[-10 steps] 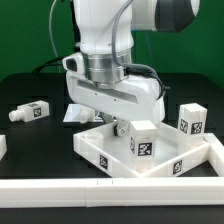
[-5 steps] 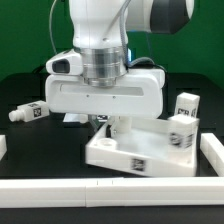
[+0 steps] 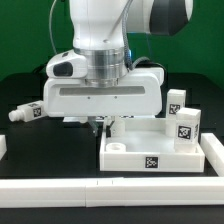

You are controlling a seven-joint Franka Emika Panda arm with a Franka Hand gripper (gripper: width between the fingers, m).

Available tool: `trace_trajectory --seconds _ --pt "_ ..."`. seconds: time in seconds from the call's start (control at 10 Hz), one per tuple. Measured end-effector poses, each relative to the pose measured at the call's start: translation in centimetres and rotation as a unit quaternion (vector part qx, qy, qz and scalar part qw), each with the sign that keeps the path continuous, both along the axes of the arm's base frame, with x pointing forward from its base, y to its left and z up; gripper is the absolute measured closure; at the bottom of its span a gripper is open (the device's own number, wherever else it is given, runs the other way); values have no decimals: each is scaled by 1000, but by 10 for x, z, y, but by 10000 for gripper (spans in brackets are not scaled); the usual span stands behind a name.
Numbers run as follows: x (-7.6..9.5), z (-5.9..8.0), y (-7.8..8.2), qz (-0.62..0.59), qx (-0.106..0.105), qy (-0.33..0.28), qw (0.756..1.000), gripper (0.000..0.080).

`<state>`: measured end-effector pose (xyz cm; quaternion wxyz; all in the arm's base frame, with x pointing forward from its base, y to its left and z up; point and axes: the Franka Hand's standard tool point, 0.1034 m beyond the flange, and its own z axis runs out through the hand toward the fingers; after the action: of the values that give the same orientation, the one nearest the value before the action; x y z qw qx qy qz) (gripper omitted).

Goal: Assemble square table

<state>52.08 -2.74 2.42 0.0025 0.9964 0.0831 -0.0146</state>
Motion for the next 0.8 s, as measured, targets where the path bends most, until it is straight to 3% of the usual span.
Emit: trace_trajectory --seconds 0.1,0.2,0.6,0.8 --pt "19 1 -5 49 -9 -19 999 738" --pt "22 -2 -8 78 -16 -21 997 738" --pt "19 -3 -18 185 -26 -11 982 740" --pt "44 6 -13 310 -30 -3 950 742"
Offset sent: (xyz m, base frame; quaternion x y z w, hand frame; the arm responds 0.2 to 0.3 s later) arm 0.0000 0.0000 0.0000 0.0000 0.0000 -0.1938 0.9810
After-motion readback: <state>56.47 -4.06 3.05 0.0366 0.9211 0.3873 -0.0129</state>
